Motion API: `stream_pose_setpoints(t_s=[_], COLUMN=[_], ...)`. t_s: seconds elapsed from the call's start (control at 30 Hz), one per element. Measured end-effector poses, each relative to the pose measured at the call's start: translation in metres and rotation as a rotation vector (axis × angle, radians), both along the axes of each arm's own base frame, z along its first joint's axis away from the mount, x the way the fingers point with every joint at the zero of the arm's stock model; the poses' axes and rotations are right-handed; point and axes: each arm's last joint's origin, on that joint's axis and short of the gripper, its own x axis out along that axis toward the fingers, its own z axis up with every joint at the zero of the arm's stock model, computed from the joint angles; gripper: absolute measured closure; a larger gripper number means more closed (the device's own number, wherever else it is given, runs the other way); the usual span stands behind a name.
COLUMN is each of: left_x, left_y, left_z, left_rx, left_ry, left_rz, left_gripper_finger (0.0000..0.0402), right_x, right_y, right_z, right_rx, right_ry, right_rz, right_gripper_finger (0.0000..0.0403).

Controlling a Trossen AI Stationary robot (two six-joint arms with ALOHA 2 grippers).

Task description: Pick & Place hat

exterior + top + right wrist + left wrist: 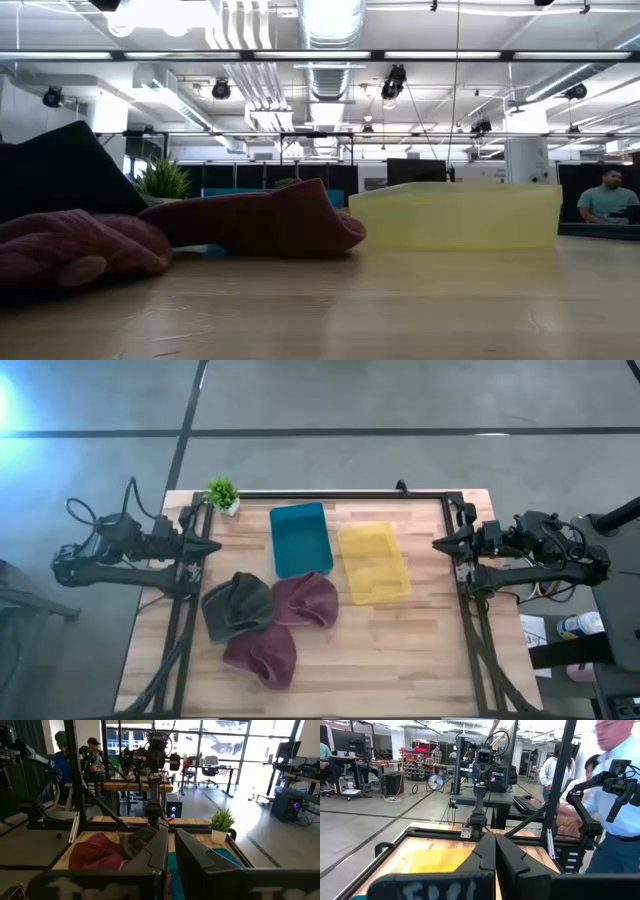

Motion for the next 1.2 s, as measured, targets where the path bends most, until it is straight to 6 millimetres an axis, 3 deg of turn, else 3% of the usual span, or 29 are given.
stream_pose_setpoints(t_s=[0.7,0.97,1.07,1.2], left_x=[0.000,0.000,0.000,0.000], left_y=[0.000,0.000,0.000,0.000], left_z=[0.000,0.000,0.000,0.000], left_rx=[0.000,0.000,0.000,0.000], left_ry=[0.000,0.000,0.001,0.001], left_rz=[0.000,0.000,0.000,0.000], left_gripper_finger=[0.0401,0.0401,0.0401,0.0401], right_x=[0.000,0.000,0.004,0.009], right_y=[0.000,0.000,0.000,0.000], right_z=[0.000,-0.004,0.005,0.024], right_rx=[-0.058,-0.187,-0.259,-0.091], right_ry=[-0.001,0.039,-0.065,-0.263], right_rz=[-0.001,0.003,-0.002,-0.008], right_gripper_finger=[0.0374,0.0374,0.0374,0.0374])
